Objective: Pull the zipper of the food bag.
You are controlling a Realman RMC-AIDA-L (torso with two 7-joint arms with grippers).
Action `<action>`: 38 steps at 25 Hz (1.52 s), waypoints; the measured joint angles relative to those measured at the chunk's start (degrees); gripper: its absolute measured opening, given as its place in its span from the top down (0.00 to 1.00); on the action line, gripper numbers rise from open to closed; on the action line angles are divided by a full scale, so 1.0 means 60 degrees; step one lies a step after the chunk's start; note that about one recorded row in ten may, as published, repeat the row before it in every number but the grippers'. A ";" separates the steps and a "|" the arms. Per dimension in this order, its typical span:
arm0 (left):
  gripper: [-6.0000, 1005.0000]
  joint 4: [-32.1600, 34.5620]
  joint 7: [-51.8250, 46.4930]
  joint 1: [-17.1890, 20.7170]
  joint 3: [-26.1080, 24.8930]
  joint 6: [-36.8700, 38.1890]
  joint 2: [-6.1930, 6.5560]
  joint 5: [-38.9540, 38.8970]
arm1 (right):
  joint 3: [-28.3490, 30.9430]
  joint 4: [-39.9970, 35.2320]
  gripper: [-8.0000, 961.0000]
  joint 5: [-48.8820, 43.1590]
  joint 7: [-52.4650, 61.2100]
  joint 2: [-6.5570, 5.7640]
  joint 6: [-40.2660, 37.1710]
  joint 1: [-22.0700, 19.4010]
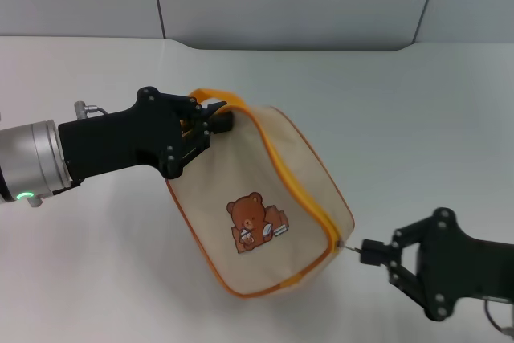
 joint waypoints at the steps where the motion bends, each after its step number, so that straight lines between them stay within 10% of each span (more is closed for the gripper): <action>1: 0.92 0.0001 -0.0004 0.0000 -0.0001 -0.0013 0.0001 -0.0001 | 0.0016 -0.0147 0.94 -0.0005 0.0110 0.0001 -0.0088 -0.0085; 14: 0.92 -0.0728 -0.0322 0.0072 -0.0356 -0.0728 -0.0077 -0.0031 | 0.1719 0.0497 0.90 0.0400 0.2230 -0.0061 -0.0100 0.0212; 27: 0.93 -0.1389 -0.0402 0.0196 -0.0716 -0.0775 -0.0121 -0.0381 | 0.1735 0.0486 0.45 0.0481 0.3340 -0.0172 -0.0118 0.0490; 38: 0.45 -0.1234 -0.1009 0.0643 0.0093 0.2777 0.0600 -0.0025 | 0.1004 0.0199 0.17 -0.0556 0.5500 -0.0865 -0.1049 0.1380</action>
